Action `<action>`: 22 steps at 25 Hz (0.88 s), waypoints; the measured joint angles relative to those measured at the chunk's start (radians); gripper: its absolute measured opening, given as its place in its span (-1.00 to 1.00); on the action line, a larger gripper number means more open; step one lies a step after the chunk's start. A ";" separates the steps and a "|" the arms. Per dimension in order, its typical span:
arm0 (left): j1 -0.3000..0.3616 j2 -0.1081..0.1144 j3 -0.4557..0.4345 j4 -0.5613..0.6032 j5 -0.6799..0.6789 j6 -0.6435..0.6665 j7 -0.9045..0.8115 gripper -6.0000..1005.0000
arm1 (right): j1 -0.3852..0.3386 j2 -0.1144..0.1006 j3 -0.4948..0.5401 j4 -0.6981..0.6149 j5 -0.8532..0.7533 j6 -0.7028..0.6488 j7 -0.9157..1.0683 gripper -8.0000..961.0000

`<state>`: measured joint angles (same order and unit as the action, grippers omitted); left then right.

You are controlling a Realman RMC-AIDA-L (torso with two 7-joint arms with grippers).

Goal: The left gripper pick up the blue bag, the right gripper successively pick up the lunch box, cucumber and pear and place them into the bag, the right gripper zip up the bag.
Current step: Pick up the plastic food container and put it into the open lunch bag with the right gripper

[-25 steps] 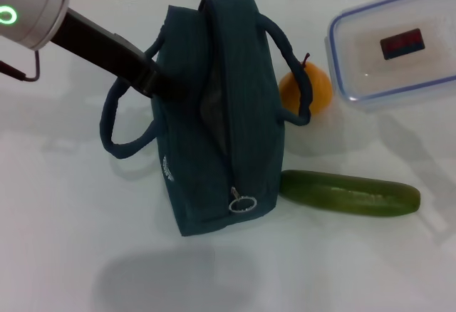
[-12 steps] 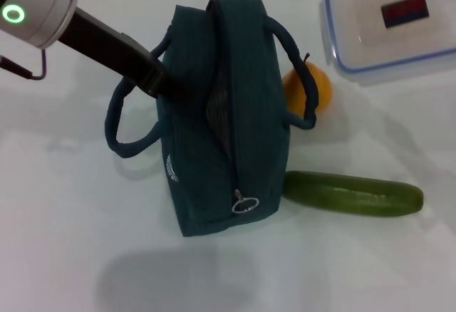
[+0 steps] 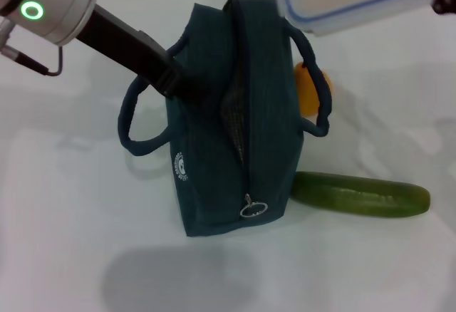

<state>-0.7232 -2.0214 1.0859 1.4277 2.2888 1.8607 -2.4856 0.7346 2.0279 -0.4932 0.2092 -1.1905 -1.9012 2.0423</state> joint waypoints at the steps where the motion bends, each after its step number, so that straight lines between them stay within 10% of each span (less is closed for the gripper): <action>1: -0.004 -0.002 0.000 -0.002 0.000 0.000 0.001 -0.91 | 0.016 0.000 0.000 0.003 -0.002 0.010 0.000 -0.79; 11: -0.013 -0.015 -0.006 -0.005 -0.010 -0.037 0.033 -0.91 | 0.141 0.000 0.001 0.010 -0.091 0.173 -0.018 -0.79; 22: 0.014 -0.016 -0.031 -0.009 0.023 -0.079 0.030 -0.91 | 0.056 0.000 -0.001 -0.011 -0.179 0.300 -0.043 -0.79</action>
<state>-0.7087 -2.0371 1.0553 1.4182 2.3115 1.7814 -2.4559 0.7905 2.0280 -0.4938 0.1980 -1.3696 -1.6016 1.9988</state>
